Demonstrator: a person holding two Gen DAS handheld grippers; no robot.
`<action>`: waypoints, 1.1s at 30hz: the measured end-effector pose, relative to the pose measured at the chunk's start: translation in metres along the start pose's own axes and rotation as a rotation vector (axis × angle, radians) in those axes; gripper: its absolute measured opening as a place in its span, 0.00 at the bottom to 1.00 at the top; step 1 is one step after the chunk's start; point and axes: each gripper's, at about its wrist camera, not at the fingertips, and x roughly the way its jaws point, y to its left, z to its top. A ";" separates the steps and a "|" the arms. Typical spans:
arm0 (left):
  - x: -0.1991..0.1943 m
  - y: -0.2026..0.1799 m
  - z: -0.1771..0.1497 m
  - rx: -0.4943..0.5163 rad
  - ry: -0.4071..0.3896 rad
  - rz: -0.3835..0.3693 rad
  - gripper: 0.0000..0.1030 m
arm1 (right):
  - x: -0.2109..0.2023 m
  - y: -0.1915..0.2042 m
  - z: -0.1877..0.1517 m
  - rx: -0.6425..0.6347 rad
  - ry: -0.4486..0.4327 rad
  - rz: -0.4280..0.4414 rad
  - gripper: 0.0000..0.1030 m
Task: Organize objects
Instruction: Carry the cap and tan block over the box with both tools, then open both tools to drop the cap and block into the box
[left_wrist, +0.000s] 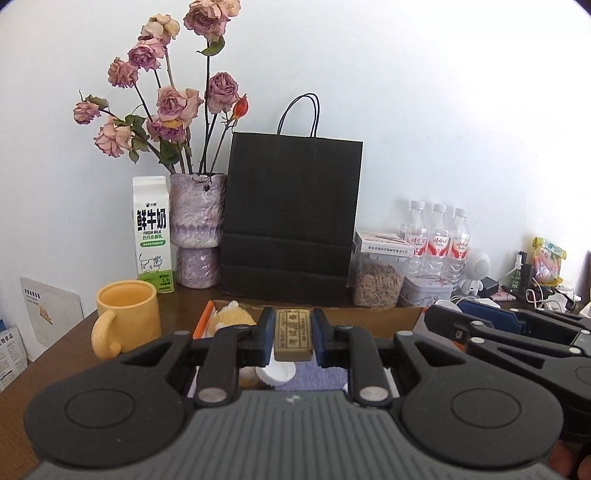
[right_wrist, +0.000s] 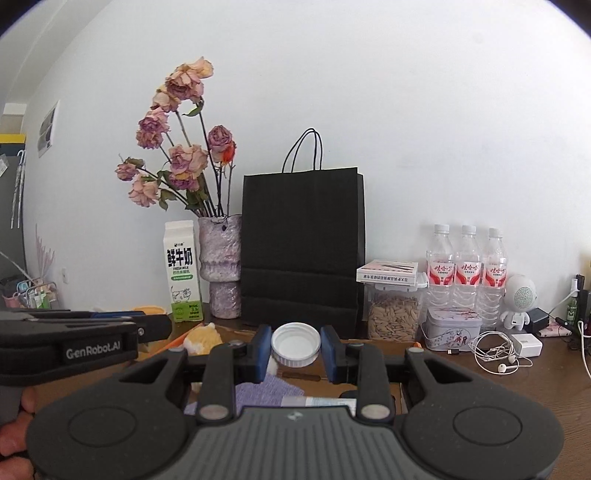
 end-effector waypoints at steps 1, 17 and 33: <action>0.005 -0.001 0.002 -0.004 -0.005 -0.001 0.21 | 0.008 -0.002 0.001 0.008 0.007 -0.004 0.27; 0.087 0.008 -0.004 -0.002 0.092 0.008 0.21 | 0.085 -0.026 -0.013 0.000 0.150 -0.036 0.27; 0.071 0.020 -0.005 0.023 0.058 0.040 1.00 | 0.075 -0.033 -0.018 -0.019 0.173 -0.094 1.00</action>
